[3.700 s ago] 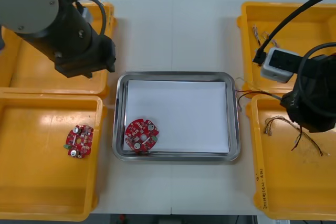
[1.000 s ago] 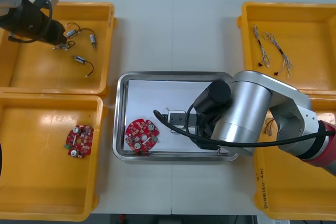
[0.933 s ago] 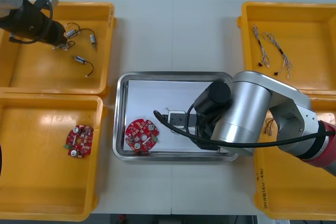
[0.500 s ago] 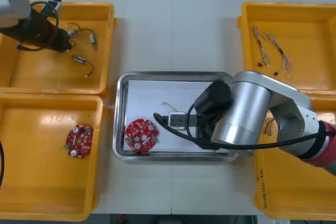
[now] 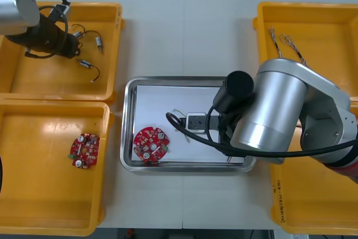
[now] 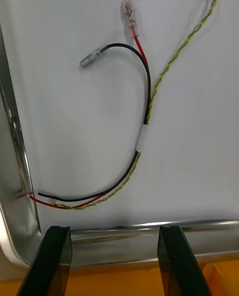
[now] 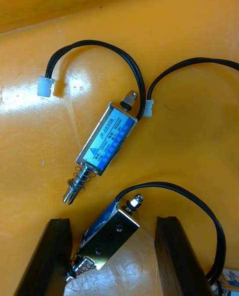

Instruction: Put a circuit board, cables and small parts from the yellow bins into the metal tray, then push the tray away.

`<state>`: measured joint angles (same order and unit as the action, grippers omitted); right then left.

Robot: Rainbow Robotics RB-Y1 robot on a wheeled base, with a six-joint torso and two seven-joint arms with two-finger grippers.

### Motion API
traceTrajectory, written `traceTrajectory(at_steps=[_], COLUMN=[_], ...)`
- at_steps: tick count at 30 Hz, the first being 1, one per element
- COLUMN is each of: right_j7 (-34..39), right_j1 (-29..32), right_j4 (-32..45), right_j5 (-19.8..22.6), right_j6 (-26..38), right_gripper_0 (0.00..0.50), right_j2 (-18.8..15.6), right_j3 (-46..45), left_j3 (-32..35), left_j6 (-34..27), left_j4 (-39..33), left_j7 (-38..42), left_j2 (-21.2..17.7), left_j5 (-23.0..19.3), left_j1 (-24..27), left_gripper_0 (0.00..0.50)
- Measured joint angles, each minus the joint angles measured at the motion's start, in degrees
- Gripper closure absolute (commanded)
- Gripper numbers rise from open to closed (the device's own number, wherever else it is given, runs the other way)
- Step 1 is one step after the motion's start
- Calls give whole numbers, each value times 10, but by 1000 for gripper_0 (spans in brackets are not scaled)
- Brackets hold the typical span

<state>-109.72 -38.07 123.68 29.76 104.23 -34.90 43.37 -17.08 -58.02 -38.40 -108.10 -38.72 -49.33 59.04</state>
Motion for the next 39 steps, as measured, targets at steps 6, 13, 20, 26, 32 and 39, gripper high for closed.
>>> traceTrajectory(at_steps=[6, 13, 20, 26, 32, 39], right_j7=[0, 0, 0, 0, -8, -19], right_j1=[0, 0, 0, 0, 0, 0], right_j4=[34, 86, 87, 87, 74, 0], right_j5=[0, 12, 37, 46, 52, 66], right_j6=[53, 56, 56, 56, 56, 56], right_gripper_0=[0, 0, 0, 0, 0, 0], right_j2=[34, 46, 45, 29, -1, -8], right_j3=[-78, -173, -255, -315, -354, -435], left_j3=[0, 0, 3, 30, 48, 55], left_j6=[3, 3, -6, -65, -127, -190], left_j4=[0, 0, 0, -22, -72, -122], left_j7=[0, 0, 0, 0, 0, 0], left_j2=[0, 0, 0, -4, -19, -37], left_j5=[0, 0, 0, 4, 14, 25], left_j1=[0, 0, 0, 0, 0, 0], left_gripper_0=[500, 500, 500, 499, 499, 500])
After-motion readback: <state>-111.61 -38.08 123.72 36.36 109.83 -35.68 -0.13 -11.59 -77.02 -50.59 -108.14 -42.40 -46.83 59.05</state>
